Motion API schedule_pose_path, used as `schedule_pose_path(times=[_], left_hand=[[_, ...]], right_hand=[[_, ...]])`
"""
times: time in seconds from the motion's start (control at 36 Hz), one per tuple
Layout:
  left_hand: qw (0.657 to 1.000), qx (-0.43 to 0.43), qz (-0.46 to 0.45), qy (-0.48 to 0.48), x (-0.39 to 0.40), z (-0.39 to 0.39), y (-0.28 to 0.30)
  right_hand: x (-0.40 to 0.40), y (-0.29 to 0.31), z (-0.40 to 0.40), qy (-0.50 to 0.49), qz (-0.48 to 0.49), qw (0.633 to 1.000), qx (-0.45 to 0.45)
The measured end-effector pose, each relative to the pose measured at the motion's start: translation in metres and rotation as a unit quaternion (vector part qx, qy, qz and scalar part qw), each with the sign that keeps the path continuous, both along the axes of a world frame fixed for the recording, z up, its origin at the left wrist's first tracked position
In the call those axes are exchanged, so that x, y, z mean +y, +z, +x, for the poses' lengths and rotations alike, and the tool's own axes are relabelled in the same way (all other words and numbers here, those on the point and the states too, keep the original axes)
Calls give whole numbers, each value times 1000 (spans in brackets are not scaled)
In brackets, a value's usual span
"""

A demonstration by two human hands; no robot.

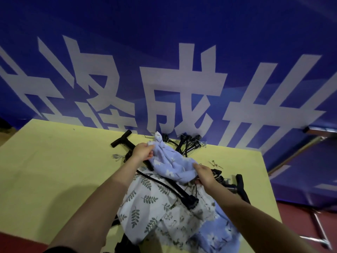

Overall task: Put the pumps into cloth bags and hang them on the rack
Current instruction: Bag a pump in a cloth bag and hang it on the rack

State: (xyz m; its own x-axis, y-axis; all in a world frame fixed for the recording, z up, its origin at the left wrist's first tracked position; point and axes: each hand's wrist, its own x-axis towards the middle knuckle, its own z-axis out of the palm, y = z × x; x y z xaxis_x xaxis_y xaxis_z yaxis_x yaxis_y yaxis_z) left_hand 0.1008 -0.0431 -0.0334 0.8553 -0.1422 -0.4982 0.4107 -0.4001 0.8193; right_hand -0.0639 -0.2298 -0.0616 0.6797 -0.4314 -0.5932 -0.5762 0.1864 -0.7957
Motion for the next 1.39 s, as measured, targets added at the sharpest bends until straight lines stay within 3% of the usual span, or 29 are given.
schedule_pose_path(times=[0.28,0.44,0.56,0.64,0.81,0.97,1.06,1.11,1.17,1.28,1.33,1.39], left_hand=[[988,-150,-18,23,-19,-10,47],[993,-95,-58,42,-54,-15,62],[993,-78,-64,58,-70,-30,55],[992,-61,-71,85,-79,-45,49],[995,-74,-21,64,-91,-81,45],[983,-151,89,-50,-101,-132,61],[974,-208,38,-85,-114,-170,86],[969,-210,-18,-127,-125,-196,101],[967,-185,-72,-156,-136,-215,110],[967,-134,-171,-130,-151,-231,116],[968,-136,-187,-101,-153,-231,118],[970,-134,-189,-79,-153,-230,119]], right_hand=[[-59,47,-4,-105,181,971,-117],[-108,79,-11,-84,229,965,-102],[-137,85,-19,-55,293,941,-160],[-150,90,-33,5,291,937,-195],[-157,90,-59,88,205,960,-171],[-145,103,-78,106,14,976,-192],[-131,114,-81,145,-62,964,-216],[-124,125,-85,144,-37,959,-240],[-118,135,-86,120,55,956,-261],[-105,150,-85,75,168,940,-287],[-99,156,-87,78,182,934,-297],[-98,154,-91,108,98,941,-305]])
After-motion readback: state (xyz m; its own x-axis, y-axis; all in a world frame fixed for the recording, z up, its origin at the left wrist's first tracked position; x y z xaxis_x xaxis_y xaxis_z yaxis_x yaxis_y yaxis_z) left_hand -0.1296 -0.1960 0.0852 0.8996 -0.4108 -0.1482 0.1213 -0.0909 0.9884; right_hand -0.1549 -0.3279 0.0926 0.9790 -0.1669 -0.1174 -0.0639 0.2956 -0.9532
